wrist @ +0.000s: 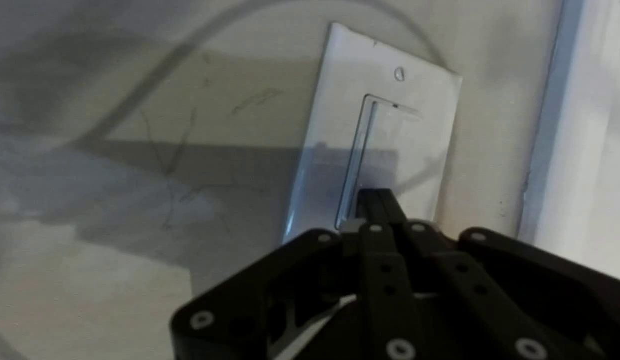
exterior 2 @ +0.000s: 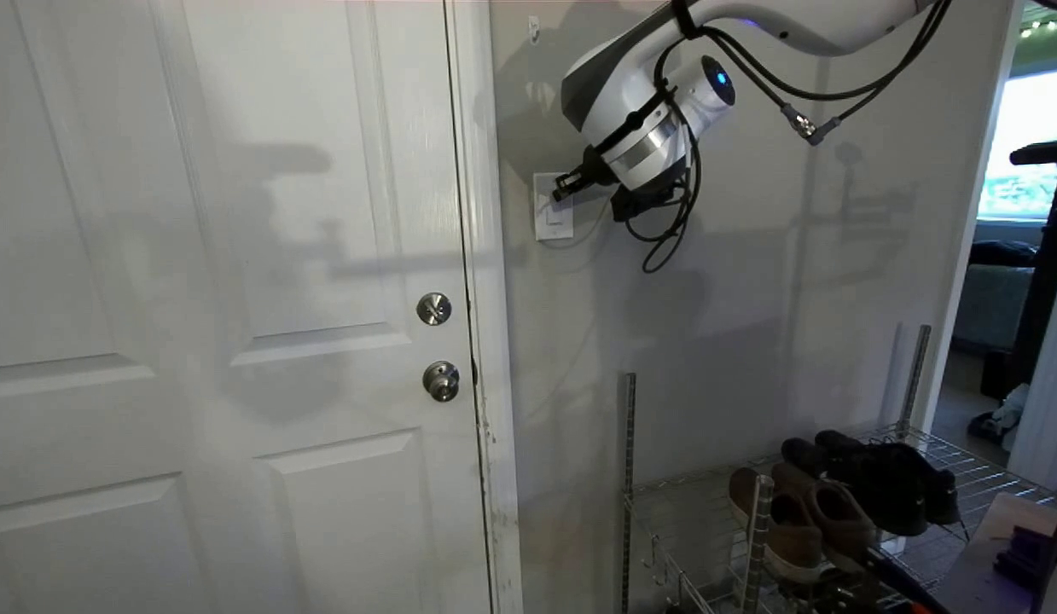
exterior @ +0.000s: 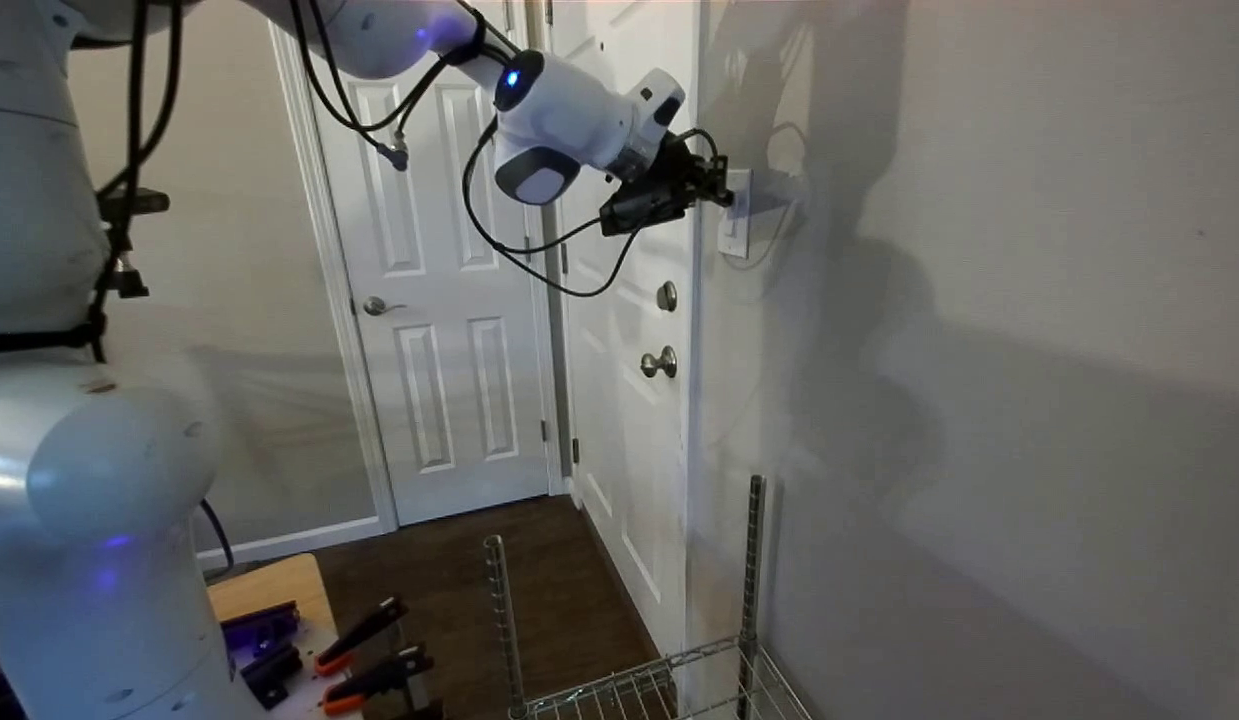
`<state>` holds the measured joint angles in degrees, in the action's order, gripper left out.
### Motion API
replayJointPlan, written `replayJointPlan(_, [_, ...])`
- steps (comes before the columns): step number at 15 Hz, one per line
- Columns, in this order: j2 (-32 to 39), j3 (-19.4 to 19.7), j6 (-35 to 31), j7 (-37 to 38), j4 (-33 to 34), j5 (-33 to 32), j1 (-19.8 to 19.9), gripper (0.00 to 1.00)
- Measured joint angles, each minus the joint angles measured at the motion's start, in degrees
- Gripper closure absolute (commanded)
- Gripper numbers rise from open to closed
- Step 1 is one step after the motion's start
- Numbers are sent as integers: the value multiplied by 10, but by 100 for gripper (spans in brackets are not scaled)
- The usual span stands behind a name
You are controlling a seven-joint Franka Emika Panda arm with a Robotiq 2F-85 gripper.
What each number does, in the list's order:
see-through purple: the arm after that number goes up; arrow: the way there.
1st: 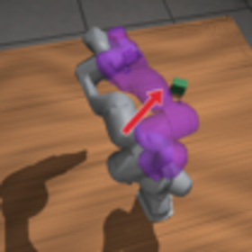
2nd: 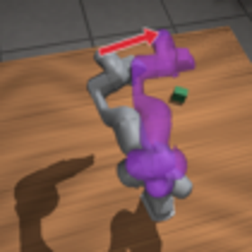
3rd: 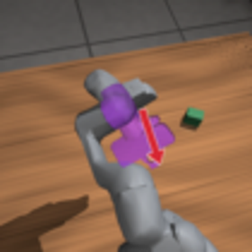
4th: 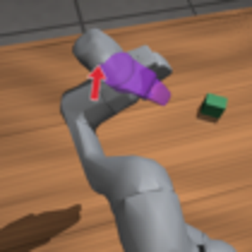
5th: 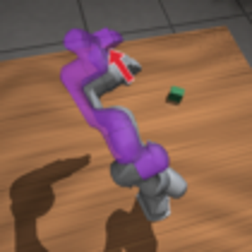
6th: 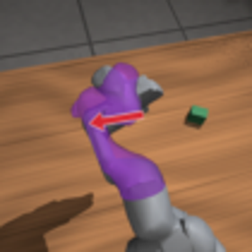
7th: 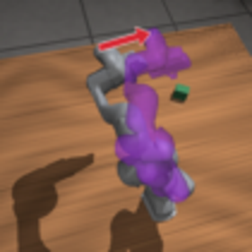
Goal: Press the switch on top to turn on the light
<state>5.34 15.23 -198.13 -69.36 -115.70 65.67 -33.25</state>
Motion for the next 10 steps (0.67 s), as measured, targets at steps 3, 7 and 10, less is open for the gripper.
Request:
replayJointPlan(3, [-1,1,0,0,-1,0,-1,99])
replayJointPlan(7, [-25,14,0,-1,-25,8,-14,99])
replayJointPlan(10, [-84,19,0,-8,-86,36,-22,99])
